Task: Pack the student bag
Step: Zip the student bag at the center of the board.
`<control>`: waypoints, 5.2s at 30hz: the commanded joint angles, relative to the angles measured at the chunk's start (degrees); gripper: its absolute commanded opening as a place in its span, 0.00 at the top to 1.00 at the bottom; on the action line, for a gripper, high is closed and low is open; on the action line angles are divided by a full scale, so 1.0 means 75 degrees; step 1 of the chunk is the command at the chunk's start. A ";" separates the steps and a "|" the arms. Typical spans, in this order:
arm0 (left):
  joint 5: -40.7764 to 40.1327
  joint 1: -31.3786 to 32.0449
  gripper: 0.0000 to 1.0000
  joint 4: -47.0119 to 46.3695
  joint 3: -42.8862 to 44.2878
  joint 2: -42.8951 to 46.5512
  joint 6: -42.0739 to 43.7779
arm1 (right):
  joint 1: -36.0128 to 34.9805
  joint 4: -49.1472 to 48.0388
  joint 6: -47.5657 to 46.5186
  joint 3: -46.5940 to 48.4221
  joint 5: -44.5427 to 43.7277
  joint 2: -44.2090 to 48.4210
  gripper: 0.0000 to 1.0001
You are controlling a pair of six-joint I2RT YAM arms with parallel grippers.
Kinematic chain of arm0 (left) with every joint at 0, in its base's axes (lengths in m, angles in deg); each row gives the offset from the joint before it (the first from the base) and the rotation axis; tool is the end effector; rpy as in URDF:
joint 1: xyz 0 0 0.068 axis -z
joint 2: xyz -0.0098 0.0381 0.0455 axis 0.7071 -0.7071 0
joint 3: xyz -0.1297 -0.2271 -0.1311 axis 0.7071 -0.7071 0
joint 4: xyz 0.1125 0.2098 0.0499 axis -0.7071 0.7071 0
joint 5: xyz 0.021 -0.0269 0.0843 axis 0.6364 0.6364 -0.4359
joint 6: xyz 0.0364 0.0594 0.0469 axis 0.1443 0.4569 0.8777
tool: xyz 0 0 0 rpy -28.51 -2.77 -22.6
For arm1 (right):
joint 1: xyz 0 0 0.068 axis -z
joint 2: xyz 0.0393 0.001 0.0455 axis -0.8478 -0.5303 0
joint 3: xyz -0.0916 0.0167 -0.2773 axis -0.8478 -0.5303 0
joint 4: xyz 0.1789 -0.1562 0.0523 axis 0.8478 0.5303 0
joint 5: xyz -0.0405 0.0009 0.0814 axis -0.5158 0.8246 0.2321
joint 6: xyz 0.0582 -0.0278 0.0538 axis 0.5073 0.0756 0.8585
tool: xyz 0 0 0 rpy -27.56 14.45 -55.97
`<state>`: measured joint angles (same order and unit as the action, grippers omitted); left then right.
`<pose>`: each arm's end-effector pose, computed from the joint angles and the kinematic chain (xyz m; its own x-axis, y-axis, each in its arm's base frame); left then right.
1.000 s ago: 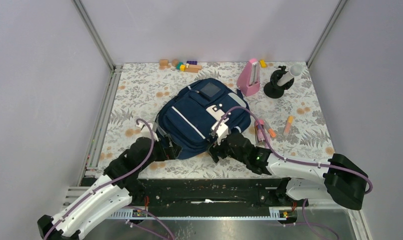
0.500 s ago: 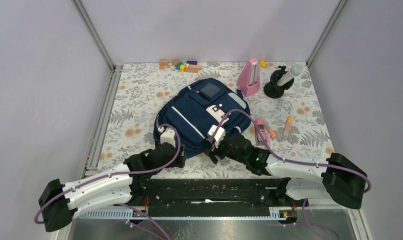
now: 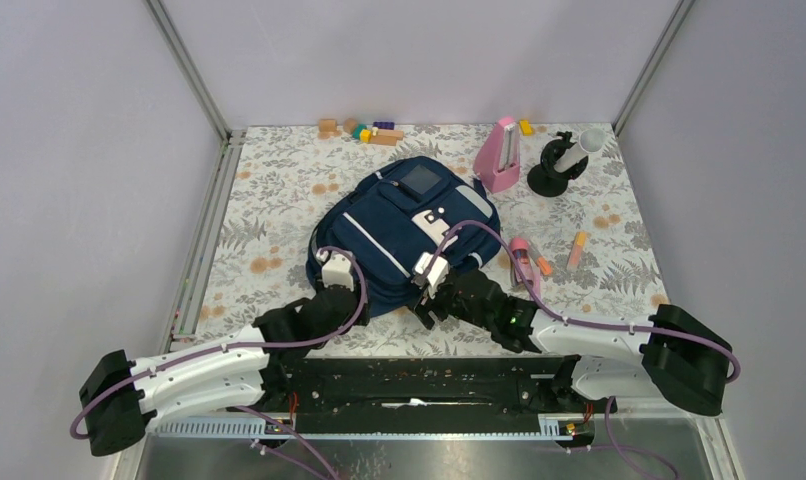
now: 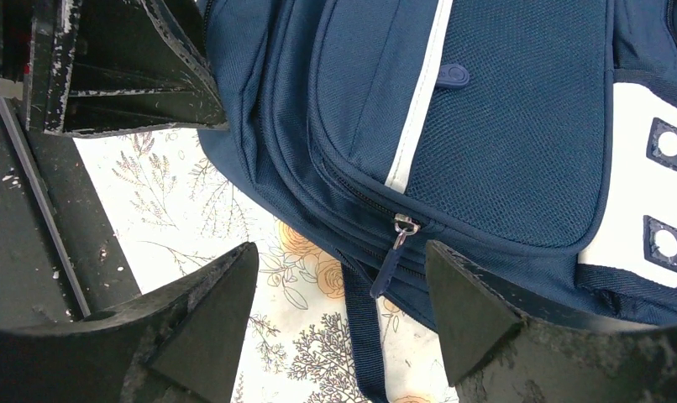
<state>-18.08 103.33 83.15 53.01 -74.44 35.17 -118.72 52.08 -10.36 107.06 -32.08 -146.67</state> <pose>0.1165 -0.1171 0.1956 -0.5846 -0.0151 -0.8111 0.2244 0.9578 -0.1795 0.1369 0.2338 0.2367 -0.0073 -0.3028 -0.9530 -0.8467 0.5089 -0.1552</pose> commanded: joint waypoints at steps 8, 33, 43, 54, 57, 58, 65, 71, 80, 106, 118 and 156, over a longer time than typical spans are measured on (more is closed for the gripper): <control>0.0073 0.0040 0.58 -0.1173 0.0023 -0.0582 0.0119 | -0.0134 -0.0329 0.0028 0.0064 -0.0096 -0.0111 0.22; -0.0023 0.0035 1.00 -0.0273 0.0159 0.0391 0.0324 | -0.1360 -0.1484 -0.2835 0.1785 -0.1882 -0.2829 0.26; 0.0097 0.0028 1.00 0.0207 0.0411 0.0999 0.0392 | -0.1358 -0.1953 -0.3129 0.1410 -0.3244 -0.2812 1.00; 0.0869 0.0022 1.00 0.1214 0.1385 0.0459 0.0982 | -0.1346 -0.1321 -0.3117 0.0316 -0.3971 -0.1703 1.00; 0.1203 0.0018 1.00 0.1077 0.1415 0.0429 0.0998 | -0.1345 -0.1300 -0.3077 0.0211 -0.4012 -0.1555 1.00; 0.1087 0.0016 1.00 0.1087 0.1411 0.0431 0.0931 | -0.1345 -0.1297 -0.3055 0.0196 -0.3990 -0.1517 1.00; 0.0047 0.0016 1.00 0.1478 0.1411 0.0480 0.0590 | -0.1345 -0.1339 -0.2979 0.0185 -0.4261 -0.1404 1.00; -0.1334 0.0016 1.00 0.2124 0.1551 0.0081 0.0107 | -0.1352 -0.1478 -0.2895 -0.0082 -0.4342 -0.1178 1.00; -0.1940 -0.0636 1.00 0.1966 0.1554 -0.0024 -0.0093 | -0.1345 -0.1347 -0.2592 -0.0427 -0.4413 -0.0878 1.00; 0.2179 -0.3851 1.00 -0.1004 0.0843 -0.0285 0.1309 | -0.1234 0.0334 -0.1451 -0.0480 -0.3499 0.1011 0.33; 0.2797 -0.3839 1.00 -0.0987 0.0560 0.0201 0.1165 | -0.1028 0.1717 -0.0841 0.1436 -0.1159 0.1168 0.18; 0.2748 -0.3839 1.00 -0.0562 0.0260 0.1039 0.0656 | -0.1123 0.2250 -0.0096 0.4556 -0.1615 -0.3904 1.00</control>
<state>1.85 74.61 81.73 54.60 -67.05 39.90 -126.33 73.61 -10.93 143.43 -42.59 -178.21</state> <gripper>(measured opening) 0.017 0.051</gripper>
